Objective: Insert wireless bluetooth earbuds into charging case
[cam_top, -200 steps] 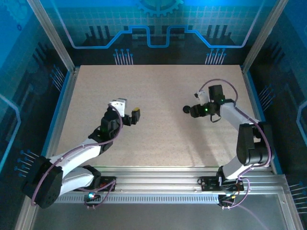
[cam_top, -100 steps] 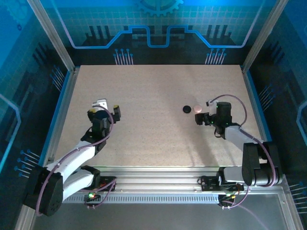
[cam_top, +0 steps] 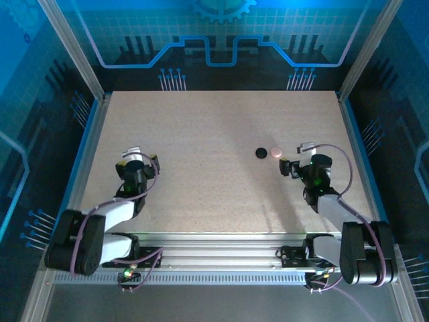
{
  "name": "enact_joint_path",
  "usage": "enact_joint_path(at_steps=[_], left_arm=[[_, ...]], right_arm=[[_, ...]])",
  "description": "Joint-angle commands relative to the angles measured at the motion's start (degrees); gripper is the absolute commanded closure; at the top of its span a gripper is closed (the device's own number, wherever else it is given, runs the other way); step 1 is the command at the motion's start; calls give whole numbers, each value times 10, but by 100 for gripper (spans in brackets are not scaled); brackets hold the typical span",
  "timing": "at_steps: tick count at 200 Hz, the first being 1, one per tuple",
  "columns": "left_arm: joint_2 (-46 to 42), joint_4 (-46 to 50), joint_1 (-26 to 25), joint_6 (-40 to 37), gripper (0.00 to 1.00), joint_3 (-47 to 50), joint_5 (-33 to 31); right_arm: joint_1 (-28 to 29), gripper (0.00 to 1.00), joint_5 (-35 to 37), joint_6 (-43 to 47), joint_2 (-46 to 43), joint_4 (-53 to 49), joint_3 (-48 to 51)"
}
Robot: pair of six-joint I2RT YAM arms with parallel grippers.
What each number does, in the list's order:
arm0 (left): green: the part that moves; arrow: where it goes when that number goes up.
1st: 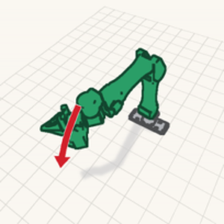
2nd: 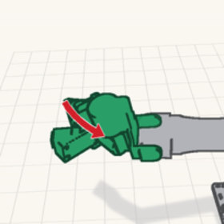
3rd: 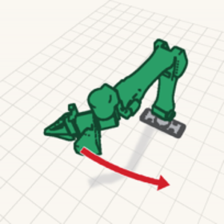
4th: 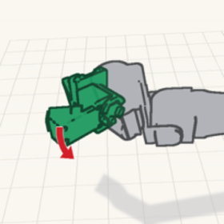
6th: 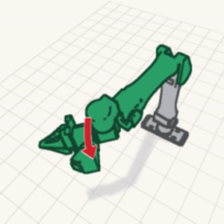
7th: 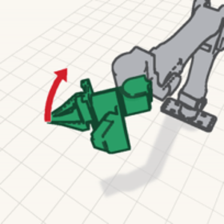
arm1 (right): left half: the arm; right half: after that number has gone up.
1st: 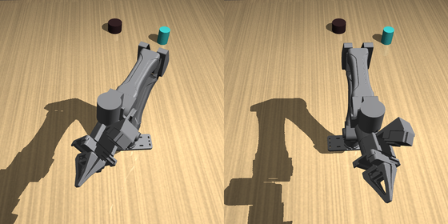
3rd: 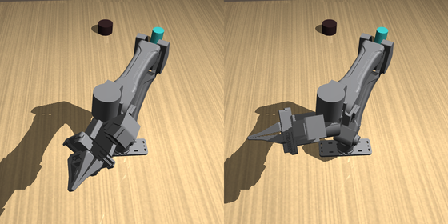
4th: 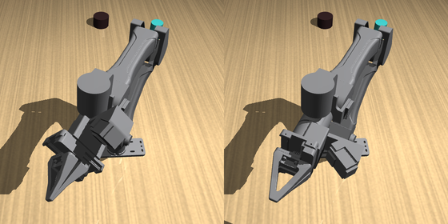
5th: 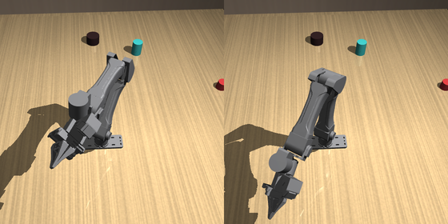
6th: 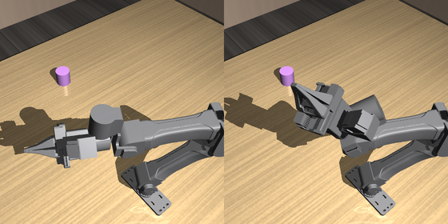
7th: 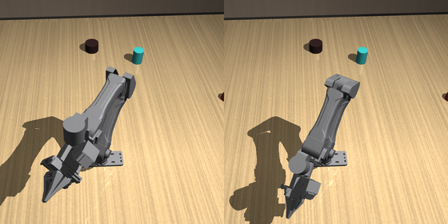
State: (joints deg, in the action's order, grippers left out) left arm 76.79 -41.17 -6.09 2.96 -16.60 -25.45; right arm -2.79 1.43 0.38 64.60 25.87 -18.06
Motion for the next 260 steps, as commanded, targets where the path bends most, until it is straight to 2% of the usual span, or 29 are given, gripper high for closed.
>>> enact_joint_path(at_steps=[1,16,27,40,63,81,91,109,128,136,145,165,260], left_arm=[[78,-131,10,-31,1,-28,46],[140,-220,11,-49,1,-20,60],[116,-163,14,-32,1,-25,66],[128,-207,19,-32,1,-15,66],[124,-198,27,-22,1,-16,79],[117,-127,48,-5,1,-42,109],[121,-145,48,-8,1,-39,109],[121,-144,48,-7,1,-39,109],[121,-144,48,-8,1,-39,110],[119,-135,47,-9,1,-42,113],[121,-137,46,-12,1,-42,114],[120,-135,46,-12,1,-43,115],[120,-136,46,-12,1,-43,115]], right_arm=[[-22,0,-15,-6,-6,69,19],[-24,0,-25,-7,3,103,26],[-25,0,-35,-4,16,110,21],[-24,0,-48,-3,36,134,17],[-16,0,-55,-13,64,119,-9],[1,0,-70,-21,88,156,-10],[16,0,-73,-16,113,194,-10],[44,0,-52,12,160,178,-40],[60,0,-46,30,220,225,-46],[61,0,-42,30,207,185,-53],[58,0,-53,30,215,208,-49],[45,0,-56,12,215,168,-68],[44,0,-51,8,216,173,-66]])
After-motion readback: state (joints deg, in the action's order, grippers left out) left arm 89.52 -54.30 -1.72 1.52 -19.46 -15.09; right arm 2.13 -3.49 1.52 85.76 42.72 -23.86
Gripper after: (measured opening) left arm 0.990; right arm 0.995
